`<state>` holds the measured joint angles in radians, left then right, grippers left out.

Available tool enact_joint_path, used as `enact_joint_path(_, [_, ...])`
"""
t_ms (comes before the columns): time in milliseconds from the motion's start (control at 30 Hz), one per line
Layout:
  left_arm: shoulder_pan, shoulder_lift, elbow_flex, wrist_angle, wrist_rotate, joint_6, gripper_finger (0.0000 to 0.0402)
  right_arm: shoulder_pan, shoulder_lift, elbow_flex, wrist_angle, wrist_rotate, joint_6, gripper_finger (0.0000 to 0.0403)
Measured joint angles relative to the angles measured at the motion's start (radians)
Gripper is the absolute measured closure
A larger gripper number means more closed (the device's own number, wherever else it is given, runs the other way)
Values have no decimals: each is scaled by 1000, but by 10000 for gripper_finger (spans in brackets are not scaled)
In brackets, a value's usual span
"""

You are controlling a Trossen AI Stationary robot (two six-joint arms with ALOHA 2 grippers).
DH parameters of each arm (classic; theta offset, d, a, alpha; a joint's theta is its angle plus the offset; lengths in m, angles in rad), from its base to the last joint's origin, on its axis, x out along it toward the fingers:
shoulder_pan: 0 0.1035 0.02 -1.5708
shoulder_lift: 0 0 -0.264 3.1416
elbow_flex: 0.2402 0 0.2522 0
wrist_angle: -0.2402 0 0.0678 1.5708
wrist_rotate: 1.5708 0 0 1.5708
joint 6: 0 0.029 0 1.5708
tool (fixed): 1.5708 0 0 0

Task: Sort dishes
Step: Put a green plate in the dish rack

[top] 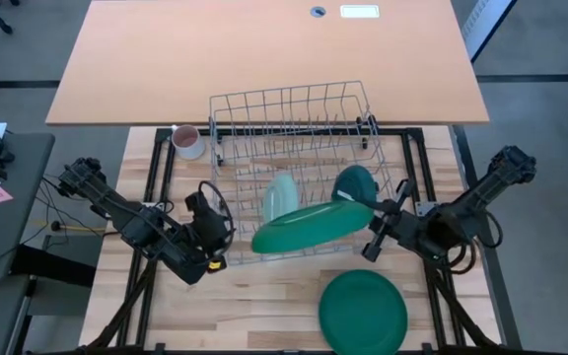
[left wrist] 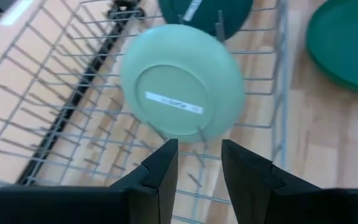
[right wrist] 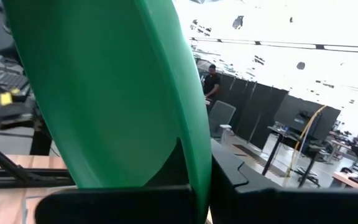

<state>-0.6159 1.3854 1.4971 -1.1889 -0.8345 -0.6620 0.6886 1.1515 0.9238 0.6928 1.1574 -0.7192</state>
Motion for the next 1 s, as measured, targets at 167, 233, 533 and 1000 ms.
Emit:
enact_joint_path(167, [1, 0, 0, -69, -50, -63, 286, 9, 0, 1, -4, -1, -16, 386])
enact_joint_path(233, [1, 0, 0, -85, -63, -77, 286, 12, 0, 1, -3, -1, -16, 386])
enact_joint_path(533, [7, 0, 0, -228, -221, -201, 286, 10, 0, 1, -3, -1, -16, 386])
enact_joint_path(1000, [67, -7, -87, -377, -225, -374, 286, 10, 0, 1, -3, -1, -18, 386])
